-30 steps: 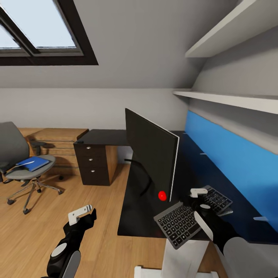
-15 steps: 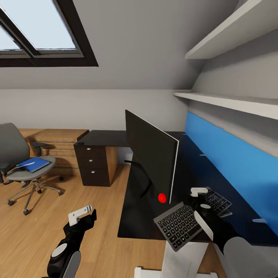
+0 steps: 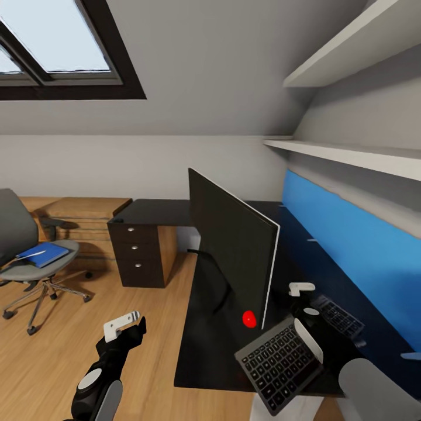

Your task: In the bedroom, organize the workspace by keeping the computer under the desk, ensuring the monitor is on the desk, placing the keyboard on the desk next to the monitor, placing the mouse on the desk next to the keyboard, moving the folder from the swivel chair onto the desk next to the mouse, stacking the notebook on top of the folder with the pen on top of the notebook, and positioning the swivel chair next to the desk.

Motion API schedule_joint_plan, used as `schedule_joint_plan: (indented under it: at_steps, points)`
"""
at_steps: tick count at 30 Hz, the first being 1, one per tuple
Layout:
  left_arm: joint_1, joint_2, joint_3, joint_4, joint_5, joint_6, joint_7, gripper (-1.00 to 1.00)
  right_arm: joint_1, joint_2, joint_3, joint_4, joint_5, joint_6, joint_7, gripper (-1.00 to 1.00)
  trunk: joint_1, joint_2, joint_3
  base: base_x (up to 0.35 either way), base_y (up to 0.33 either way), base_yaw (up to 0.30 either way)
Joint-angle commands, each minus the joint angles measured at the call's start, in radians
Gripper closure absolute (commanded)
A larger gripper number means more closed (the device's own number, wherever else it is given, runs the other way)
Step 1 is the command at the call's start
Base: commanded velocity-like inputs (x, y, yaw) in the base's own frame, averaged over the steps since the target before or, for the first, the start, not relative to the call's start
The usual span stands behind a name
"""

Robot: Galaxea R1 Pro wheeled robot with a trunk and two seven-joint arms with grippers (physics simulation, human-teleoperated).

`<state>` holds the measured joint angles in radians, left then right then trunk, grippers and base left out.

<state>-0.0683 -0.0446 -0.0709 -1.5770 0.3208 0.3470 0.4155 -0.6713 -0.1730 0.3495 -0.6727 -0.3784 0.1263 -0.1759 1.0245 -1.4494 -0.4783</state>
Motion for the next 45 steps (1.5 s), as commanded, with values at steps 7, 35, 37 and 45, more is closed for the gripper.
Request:
schedule_joint_plan:
  at_steps: [7, 35, 37, 45]
  points:
    - [-0.001, 0.000, -0.006, -0.001, 0.009, 0.003, 0.008, -1.00, -0.001, -0.002, 0.008, -0.002, -0.008, 0.004, -0.011, -1.00, 0.000, -0.001, -0.001, 0.285, -0.067, 0.000]
    - [-0.001, -0.001, -0.012, -0.013, 0.012, -0.003, 0.009, -1.00, -0.002, -0.001, -0.019, 0.016, -0.007, 0.063, -0.058, -1.00, 0.008, -0.015, -0.007, 0.056, -0.031, 0.000]
    - [-0.001, -0.001, -0.012, -0.013, 0.012, -0.003, 0.009, -1.00, -0.001, 0.000, -0.019, 0.016, -0.007, 0.073, -0.058, -1.00, 0.016, -0.029, -0.014, 0.000, 0.000, 0.000]
    - [-0.001, -0.001, -0.012, -0.014, 0.012, -0.003, 0.009, -1.00, -0.002, 0.000, -0.020, 0.016, -0.007, 0.083, -0.060, -1.00, 0.046, -0.085, -0.039, 0.000, 0.000, 0.000]
